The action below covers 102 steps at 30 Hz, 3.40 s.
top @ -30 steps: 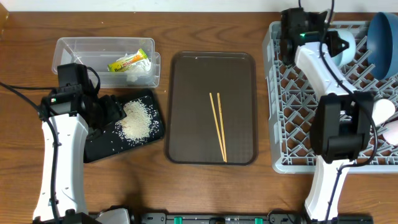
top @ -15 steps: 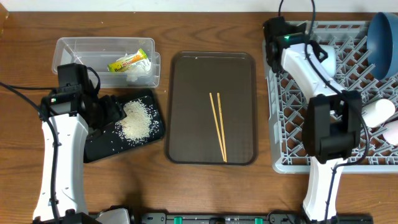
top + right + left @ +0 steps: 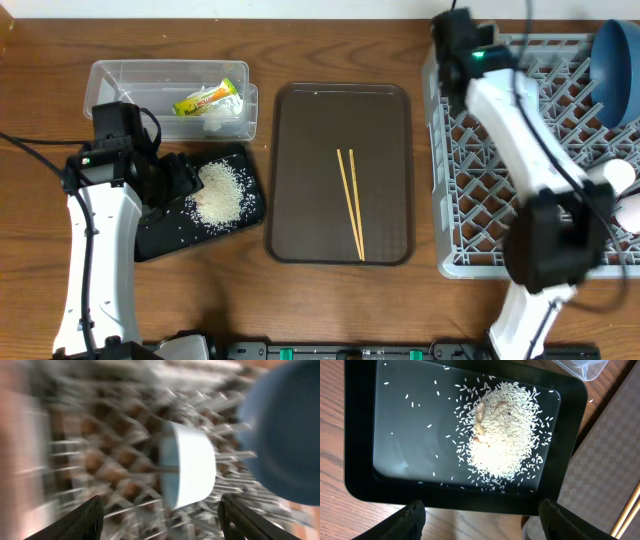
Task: Sort waste into correct bins and load items into the dishwasher rack
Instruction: 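Set the light-blue bowl into the rack and open the right gripper, then move the right gripper to the chopsticks and grasp one, then carry the chopstick with the right gripper and drop it into the rack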
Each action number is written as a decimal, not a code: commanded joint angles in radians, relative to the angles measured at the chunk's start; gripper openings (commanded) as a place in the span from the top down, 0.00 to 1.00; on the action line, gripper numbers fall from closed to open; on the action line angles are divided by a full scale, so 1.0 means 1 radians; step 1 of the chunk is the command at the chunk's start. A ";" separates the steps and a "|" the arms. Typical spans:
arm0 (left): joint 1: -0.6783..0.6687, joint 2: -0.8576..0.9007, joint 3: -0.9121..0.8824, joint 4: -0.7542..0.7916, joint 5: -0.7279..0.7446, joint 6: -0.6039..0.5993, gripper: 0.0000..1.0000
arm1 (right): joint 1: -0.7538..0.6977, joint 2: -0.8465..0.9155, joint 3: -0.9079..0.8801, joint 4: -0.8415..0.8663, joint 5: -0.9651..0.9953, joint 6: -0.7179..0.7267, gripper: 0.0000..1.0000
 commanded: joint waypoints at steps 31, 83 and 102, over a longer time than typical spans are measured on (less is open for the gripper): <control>0.003 -0.005 0.009 -0.003 -0.002 -0.005 0.24 | 0.362 0.244 -0.103 -0.142 -0.587 0.248 0.30; 0.003 -0.005 0.009 -0.003 -0.002 -0.005 0.24 | 0.330 0.244 -0.191 -0.160 -0.589 0.300 0.99; 0.003 -0.005 0.009 -0.003 -0.002 -0.005 0.24 | -0.015 -0.179 -0.159 -0.263 -0.599 0.099 0.99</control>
